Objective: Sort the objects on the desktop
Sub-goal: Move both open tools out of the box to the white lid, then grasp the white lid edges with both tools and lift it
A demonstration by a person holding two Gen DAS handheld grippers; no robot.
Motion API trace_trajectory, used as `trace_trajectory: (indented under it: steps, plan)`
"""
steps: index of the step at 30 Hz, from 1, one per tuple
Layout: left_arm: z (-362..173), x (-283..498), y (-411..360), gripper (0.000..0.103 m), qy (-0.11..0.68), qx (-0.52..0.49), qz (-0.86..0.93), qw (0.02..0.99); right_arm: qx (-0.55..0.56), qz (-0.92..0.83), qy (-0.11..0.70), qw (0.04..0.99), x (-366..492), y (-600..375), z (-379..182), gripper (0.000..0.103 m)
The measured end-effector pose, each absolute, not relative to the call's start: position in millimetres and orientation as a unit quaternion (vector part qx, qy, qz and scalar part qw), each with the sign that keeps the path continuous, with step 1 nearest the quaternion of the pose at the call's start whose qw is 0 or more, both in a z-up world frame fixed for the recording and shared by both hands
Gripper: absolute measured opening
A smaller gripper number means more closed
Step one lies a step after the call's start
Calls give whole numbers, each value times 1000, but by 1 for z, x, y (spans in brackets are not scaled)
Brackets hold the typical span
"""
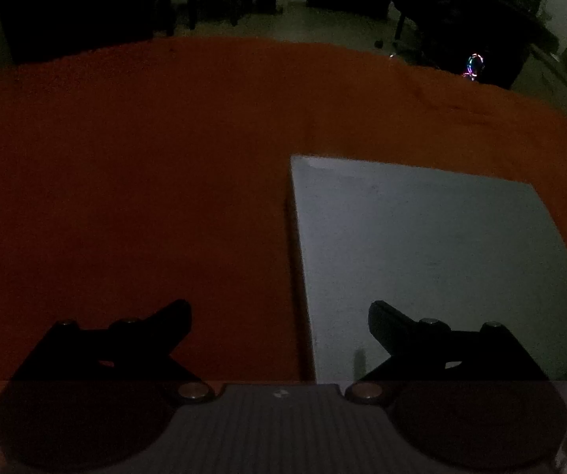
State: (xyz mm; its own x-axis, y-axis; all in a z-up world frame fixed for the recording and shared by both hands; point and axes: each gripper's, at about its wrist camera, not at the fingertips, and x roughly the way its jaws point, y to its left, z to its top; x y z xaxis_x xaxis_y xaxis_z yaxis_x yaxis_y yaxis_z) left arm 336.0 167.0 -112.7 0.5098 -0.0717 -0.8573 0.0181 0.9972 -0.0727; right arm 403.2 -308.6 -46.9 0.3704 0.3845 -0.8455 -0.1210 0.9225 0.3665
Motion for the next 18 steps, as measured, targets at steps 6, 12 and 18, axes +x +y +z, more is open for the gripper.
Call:
trace_trajectory:
  steps: [6,12,18]
  plan:
    - [-142,353,175,99,508,-51,-56,858,89,152,556,812,417,-292,-66,97]
    - [-150,369,175,98,507,-99,-71,853,74,151,586,793,423,-280,-91,97]
    - [-154,371,144,98,501,-71,-108,856,55,184,594,781,423,-259,-112,96]
